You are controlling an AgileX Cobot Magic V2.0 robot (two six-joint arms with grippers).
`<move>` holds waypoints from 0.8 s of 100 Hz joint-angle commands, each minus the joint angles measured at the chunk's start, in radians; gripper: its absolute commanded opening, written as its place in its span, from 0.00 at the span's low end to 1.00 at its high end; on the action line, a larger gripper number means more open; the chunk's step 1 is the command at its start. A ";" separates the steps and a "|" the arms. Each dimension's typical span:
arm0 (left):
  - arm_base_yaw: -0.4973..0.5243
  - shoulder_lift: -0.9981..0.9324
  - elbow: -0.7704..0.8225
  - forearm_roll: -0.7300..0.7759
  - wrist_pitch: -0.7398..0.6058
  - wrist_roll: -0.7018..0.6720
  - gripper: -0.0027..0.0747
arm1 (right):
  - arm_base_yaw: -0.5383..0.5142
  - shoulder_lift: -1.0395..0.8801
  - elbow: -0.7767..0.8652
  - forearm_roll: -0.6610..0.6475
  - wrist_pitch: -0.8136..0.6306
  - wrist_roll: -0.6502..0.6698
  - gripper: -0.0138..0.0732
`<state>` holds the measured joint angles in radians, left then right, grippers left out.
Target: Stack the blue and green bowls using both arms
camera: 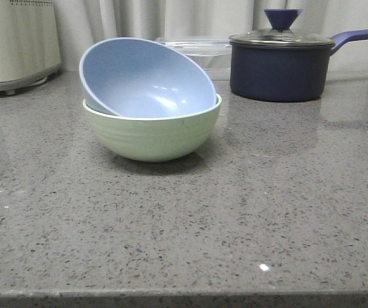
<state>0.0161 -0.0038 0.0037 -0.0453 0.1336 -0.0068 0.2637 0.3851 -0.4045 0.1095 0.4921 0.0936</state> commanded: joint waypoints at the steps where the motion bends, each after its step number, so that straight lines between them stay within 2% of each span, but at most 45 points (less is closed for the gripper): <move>1: -0.007 -0.035 0.039 -0.011 -0.080 -0.008 0.01 | -0.008 0.002 -0.027 -0.003 -0.077 -0.007 0.07; 48: -0.007 -0.035 0.039 -0.011 -0.080 -0.008 0.01 | -0.008 -0.015 -0.027 -0.003 -0.076 -0.007 0.07; 80: -0.007 -0.035 0.039 -0.011 -0.080 -0.008 0.01 | -0.049 -0.047 0.036 -0.062 -0.111 -0.008 0.07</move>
<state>0.0161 -0.0038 0.0037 -0.0453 0.1336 -0.0068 0.2386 0.3499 -0.3663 0.0842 0.4801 0.0936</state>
